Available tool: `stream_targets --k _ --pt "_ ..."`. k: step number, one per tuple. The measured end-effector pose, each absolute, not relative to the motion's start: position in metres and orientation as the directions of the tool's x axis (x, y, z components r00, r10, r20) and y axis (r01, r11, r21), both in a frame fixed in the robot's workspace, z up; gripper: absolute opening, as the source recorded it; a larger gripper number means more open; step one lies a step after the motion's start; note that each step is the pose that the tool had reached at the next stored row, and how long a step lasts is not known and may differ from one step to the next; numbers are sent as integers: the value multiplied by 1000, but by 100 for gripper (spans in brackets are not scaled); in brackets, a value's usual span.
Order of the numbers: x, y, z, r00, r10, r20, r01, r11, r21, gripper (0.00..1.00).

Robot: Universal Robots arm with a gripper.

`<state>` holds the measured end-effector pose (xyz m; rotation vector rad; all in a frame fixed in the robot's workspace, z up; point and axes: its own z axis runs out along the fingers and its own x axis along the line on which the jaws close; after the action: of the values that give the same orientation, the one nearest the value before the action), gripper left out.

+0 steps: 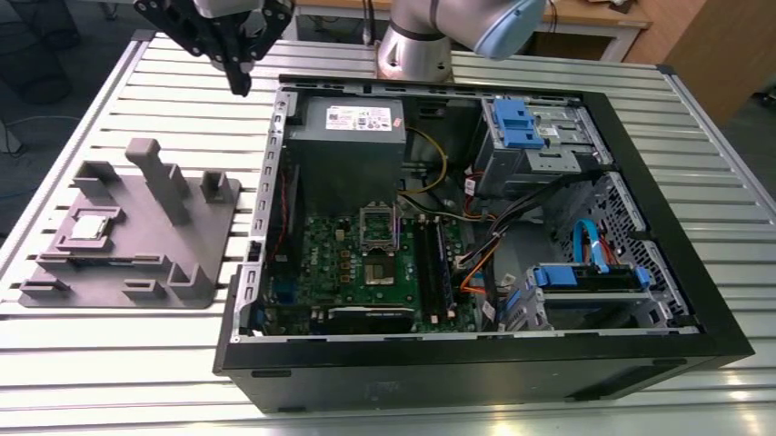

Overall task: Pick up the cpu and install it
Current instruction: 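Reach for the cpu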

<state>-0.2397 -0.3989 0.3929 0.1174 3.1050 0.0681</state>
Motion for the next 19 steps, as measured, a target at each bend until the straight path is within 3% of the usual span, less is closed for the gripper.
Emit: stream_targets --k 19 --pt "-292 -399 392 -996 76 -43 74 996 47 11"
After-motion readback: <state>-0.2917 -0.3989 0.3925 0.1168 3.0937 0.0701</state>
